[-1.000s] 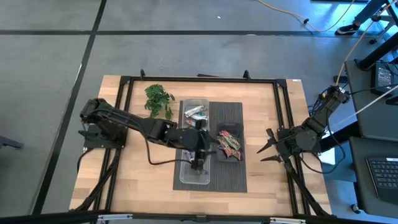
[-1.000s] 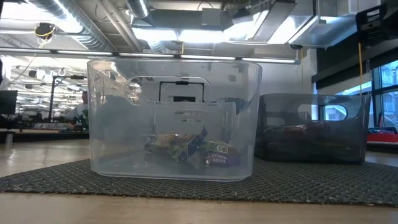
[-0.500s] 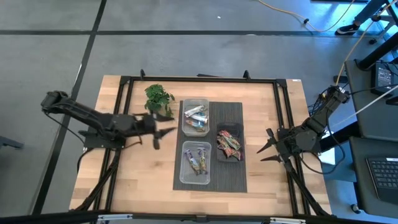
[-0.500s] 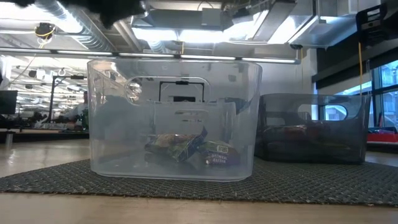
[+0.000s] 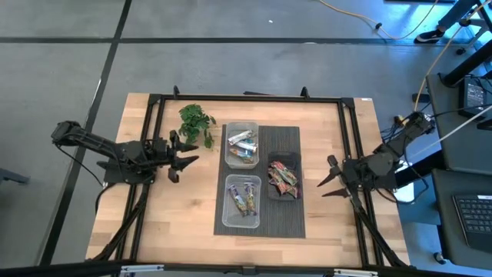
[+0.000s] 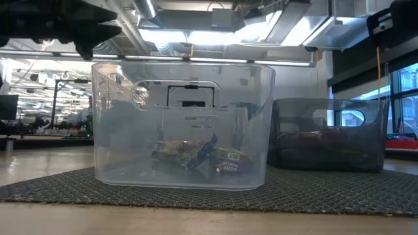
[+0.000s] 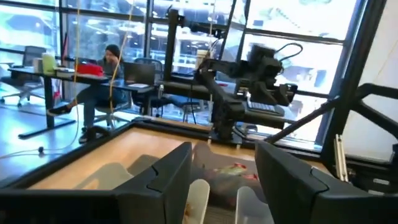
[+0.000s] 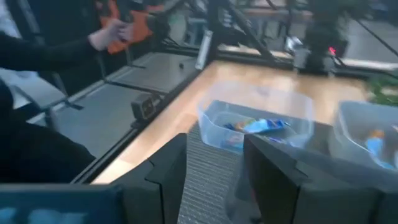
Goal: Pick and place Granola Bars by type
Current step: Return to Home Position
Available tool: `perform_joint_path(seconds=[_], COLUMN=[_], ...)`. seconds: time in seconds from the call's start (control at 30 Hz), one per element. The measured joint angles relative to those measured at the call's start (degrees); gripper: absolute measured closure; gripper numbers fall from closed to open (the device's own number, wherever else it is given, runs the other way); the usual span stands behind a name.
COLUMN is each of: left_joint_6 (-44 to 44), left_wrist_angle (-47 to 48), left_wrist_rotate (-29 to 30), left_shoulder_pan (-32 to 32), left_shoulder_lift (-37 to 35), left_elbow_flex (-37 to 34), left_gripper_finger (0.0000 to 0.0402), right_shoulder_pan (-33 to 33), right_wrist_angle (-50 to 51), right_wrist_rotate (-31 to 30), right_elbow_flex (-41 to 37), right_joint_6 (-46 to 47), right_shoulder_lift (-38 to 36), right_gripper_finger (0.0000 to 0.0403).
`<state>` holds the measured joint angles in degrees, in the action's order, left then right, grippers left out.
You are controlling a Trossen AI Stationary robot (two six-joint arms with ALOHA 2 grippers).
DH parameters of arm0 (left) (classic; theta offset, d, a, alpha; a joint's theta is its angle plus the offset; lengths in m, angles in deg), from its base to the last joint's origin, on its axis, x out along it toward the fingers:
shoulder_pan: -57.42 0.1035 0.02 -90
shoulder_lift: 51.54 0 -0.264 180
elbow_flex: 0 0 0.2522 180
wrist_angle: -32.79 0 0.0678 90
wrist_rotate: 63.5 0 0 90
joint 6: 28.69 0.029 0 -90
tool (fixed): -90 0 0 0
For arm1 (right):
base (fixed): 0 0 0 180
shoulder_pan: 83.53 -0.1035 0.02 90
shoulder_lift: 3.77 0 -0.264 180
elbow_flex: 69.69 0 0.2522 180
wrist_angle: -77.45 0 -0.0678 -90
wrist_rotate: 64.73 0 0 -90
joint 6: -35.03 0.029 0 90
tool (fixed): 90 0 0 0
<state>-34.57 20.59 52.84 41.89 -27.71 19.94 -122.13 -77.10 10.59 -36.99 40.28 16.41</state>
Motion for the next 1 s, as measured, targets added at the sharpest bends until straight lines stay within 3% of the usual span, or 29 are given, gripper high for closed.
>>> perform_joint_path(seconds=[0.27,0.47,0.67,1.0], left_joint_6=[-0.16,1.93,2.34,-0.88], left_wrist_angle=[0.00,-2.13,-0.23,2.63], left_wrist_rotate=[3.63,-0.36,-5.43,-15.94], left_shoulder_pan=[0.62,4.45,12.09,23.23], left_shoulder_lift=[-3.87,-7.45,-10.30,-12.87], left_elbow_flex=[-3.25,-5.72,-5.71,-5.71], left_gripper_finger=[0.0231,0.0231,0.0231,0.0231], right_shoulder_pan=[5.59,10.29,17.91,29.14], right_wrist_angle=[-12.18,-18.60,-15.21,-5.09], right_wrist_rotate=[4.90,12.64,17.94,23.85], right_elbow_flex=[-8.81,-12.72,-13.24,-13.18], right_joint_6=[0.63,0.67,0.27,-1.28], right_shoulder_lift=[-0.30,-0.82,-4.37,-20.23], right_gripper_finger=[0.0240,0.0240,0.0240,0.0240])
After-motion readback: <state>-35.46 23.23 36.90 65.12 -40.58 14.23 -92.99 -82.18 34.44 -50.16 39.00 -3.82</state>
